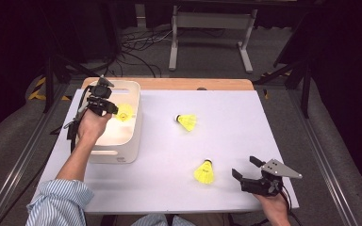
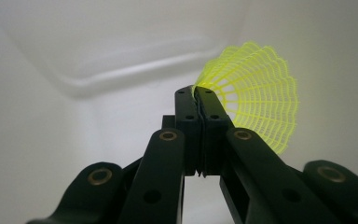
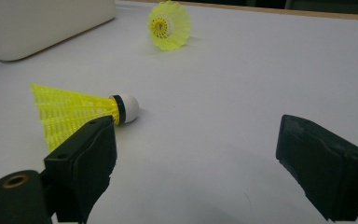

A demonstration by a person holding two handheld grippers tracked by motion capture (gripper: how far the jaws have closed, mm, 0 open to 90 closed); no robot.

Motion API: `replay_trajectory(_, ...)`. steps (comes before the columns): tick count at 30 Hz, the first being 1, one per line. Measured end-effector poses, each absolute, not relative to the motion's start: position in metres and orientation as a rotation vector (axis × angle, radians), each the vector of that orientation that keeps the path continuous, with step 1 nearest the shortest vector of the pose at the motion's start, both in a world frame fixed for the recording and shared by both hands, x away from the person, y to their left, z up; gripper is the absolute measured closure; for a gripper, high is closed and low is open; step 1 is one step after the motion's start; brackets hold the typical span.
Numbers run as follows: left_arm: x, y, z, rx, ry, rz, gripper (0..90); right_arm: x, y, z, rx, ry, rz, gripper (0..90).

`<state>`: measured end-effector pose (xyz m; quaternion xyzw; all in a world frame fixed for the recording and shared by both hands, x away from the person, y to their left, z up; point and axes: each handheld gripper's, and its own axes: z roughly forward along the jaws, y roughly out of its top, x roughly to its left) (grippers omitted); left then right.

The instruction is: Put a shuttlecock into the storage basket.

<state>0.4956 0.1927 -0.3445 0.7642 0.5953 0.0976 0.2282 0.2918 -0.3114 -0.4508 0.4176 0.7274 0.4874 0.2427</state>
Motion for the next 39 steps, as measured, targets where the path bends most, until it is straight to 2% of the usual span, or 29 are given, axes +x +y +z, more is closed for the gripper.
replay_trajectory(22, 0.496, 0.194, -0.349, 2.11, 1.646, 0.282, 86.4, 0.292, -0.311, -0.451, 1.141, 1.991, 1.329, 12.6)
replay_trajectory(24, 0.495, 0.193, -0.348, 2.114, 1.632, 0.285, 77.3, 0.292, -0.311, -0.451, 1.14, 1.991, 1.331, 12.6)
replay_trajectory(28, 0.493, 0.194, -0.346, 2.113, 1.628, 0.281, 65.9, 0.292, -0.311, -0.451, 1.141, 1.991, 1.328, 12.6)
replay_trajectory(39, 0.487, 0.193, -0.339, 2.107, 1.589, 0.266, 49.3, 0.292, -0.311, -0.451, 1.14, 1.989, 1.327, 12.6)
